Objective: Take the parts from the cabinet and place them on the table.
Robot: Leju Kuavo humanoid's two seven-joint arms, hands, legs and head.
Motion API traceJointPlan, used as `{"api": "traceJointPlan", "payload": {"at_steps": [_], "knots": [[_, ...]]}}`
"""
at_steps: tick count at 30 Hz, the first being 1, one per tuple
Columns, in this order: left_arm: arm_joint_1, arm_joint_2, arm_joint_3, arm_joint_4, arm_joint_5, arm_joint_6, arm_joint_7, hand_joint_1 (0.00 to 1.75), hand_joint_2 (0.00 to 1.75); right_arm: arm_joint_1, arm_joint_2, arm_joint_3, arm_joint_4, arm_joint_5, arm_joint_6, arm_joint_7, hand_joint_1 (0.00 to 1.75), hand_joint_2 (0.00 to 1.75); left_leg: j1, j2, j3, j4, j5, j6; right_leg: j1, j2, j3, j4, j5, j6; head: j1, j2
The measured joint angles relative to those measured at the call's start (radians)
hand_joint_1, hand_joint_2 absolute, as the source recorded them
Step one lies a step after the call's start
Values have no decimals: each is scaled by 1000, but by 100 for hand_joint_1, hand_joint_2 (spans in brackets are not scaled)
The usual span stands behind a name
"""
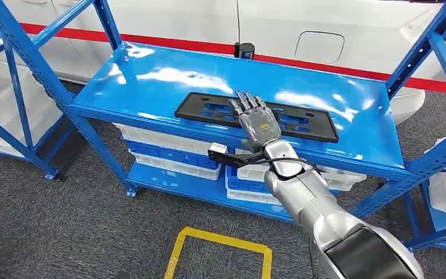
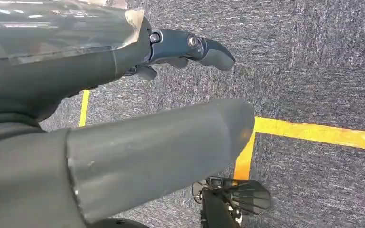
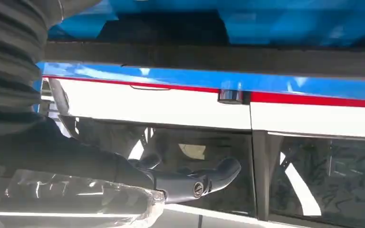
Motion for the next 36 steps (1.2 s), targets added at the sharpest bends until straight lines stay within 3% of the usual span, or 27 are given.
{"api": "traceJointPlan", "payload": {"at_steps": [12,19,27,28,32,33,36], "knots": [[-18,-11,-16,0,-18,-10,12,0,0,2,32,7,48,22,6,66,0,175,0,0,0,0,0,0,0,0,0,0,0,0,0,0],[-19,-20,-29,0,-27,-14,16,0,0,-10,35,8,76,29,55,108,0,175,0,0,0,0,0,0,0,0,0,0,0,0,0,0],[-9,-31,-18,0,37,0,-50,0,0,-19,35,5,103,27,76,137,0,175,0,0,0,0,0,0,0,0,0,0,0,0,0,0],[-7,-32,-13,0,39,6,-61,0,175,-19,35,5,105,27,76,138,0,175,0,0,0,0,0,0,0,0,0,0,0,0,0,0],[4,-32,-5,0,46,23,-121,0,175,-30,31,0,116,28,75,148,0,175,0,0,0,0,0,0,0,0,0,0,0,0,0,0],[8,-32,-3,0,47,33,-141,0,0,-35,28,-3,118,27,74,149,0,175,0,0,0,0,0,0,0,0,0,0,0,0,0,0],[15,-32,2,0,46,34,-172,0,0,-44,21,-19,123,18,72,143,0,175,0,0,0,0,0,0,0,0,0,0,0,0,0,0]]}}
